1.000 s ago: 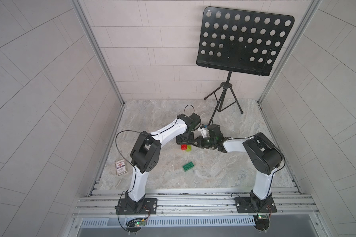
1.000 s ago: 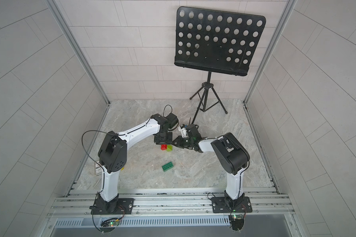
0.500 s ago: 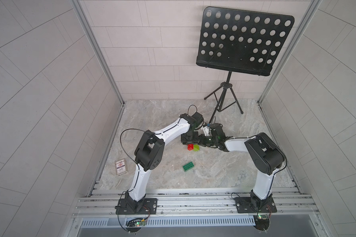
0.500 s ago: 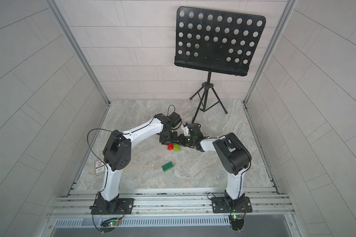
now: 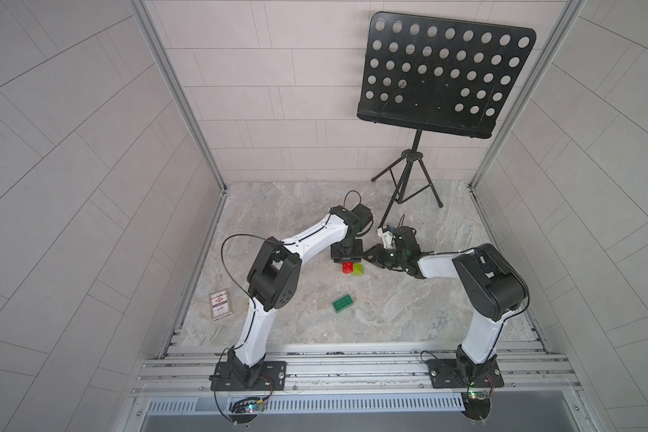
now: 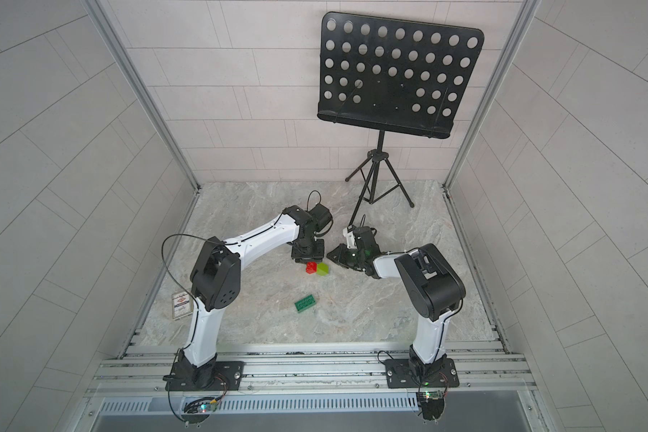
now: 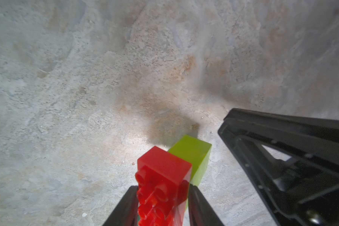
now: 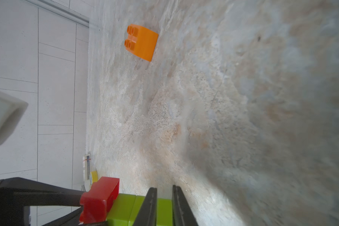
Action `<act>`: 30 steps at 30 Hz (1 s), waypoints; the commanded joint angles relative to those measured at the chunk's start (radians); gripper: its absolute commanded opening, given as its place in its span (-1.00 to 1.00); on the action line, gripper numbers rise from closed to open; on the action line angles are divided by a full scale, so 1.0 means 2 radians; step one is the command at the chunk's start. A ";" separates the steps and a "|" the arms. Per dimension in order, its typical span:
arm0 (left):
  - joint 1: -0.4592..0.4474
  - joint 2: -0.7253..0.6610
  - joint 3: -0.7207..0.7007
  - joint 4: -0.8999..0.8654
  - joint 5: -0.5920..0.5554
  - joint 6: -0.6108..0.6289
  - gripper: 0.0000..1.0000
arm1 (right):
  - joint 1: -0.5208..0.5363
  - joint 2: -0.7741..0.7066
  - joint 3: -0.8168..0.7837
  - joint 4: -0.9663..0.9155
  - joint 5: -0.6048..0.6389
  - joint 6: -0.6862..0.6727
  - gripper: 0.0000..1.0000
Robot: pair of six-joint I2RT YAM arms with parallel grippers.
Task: Assemble an ice cream with lego
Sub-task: Assemble the lego brick with the lego brick.
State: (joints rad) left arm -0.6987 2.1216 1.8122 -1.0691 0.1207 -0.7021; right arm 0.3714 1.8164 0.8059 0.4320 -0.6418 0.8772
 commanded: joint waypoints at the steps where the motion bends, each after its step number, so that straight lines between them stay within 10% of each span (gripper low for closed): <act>1: 0.008 -0.001 0.005 -0.046 -0.028 0.012 -0.09 | -0.007 -0.022 -0.012 0.021 0.015 0.011 -0.58; 17: 0.043 -0.029 0.020 -0.142 -0.168 0.075 -0.11 | -0.011 -0.016 -0.010 0.021 0.012 0.012 -0.58; 30: 0.102 -0.063 -0.050 -0.070 -0.056 0.065 -0.02 | 0.021 -0.014 0.040 -0.077 0.014 -0.056 -0.42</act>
State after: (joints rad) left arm -0.5510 2.0636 1.7599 -1.2434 -0.0658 -0.5724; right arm 0.3775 1.7943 0.8345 0.3851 -0.6205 0.8486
